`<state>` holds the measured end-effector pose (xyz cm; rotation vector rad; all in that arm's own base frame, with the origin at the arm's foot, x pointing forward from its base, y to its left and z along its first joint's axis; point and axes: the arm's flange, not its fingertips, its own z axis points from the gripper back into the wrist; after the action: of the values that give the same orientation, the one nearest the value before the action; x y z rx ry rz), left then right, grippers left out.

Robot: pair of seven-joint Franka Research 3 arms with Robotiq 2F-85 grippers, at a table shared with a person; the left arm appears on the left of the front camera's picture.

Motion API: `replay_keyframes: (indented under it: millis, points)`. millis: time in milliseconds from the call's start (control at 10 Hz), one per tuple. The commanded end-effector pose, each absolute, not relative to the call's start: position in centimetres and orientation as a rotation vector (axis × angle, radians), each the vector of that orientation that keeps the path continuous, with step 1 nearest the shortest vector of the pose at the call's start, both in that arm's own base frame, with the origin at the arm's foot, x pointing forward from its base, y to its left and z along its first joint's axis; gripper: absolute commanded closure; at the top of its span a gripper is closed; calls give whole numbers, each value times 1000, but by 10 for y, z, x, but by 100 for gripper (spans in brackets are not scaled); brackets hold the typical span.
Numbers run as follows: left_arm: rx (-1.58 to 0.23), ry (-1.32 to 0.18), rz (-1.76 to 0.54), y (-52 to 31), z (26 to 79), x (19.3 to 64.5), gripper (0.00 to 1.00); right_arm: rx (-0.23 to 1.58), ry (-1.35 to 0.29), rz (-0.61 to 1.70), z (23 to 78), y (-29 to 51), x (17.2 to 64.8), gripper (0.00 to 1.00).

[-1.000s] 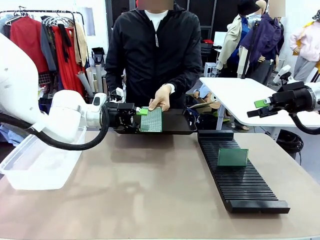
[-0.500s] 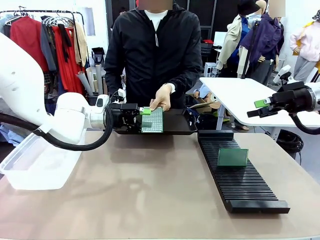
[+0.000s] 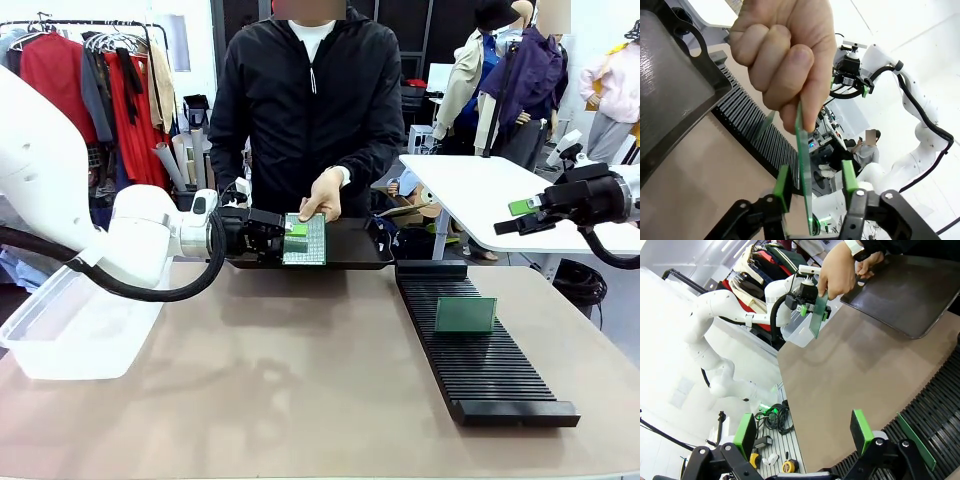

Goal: Sort PCBs into racks and boxes based on the side picked up.
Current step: Pick up the Blank PCB handed by the Human.

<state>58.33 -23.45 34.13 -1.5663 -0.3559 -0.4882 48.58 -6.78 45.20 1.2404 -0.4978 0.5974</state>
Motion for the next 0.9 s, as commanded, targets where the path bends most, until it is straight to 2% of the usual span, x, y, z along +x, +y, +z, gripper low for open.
replay_keyframes:
  millis: [0, 100, 800]
  points:
    - [-1575, -392, -497, -235, 342, 582, 81, 1227, -504, 598, 454, -66, 487, 0]
    - [-1576, -390, -499, -235, 341, 582, 99, 1227, -504, 598, 454, -66, 487, 0]
    - [-1568, -357, -491, -235, 341, 583, 100, 1227, -504, 598, 454, -66, 487, 0]
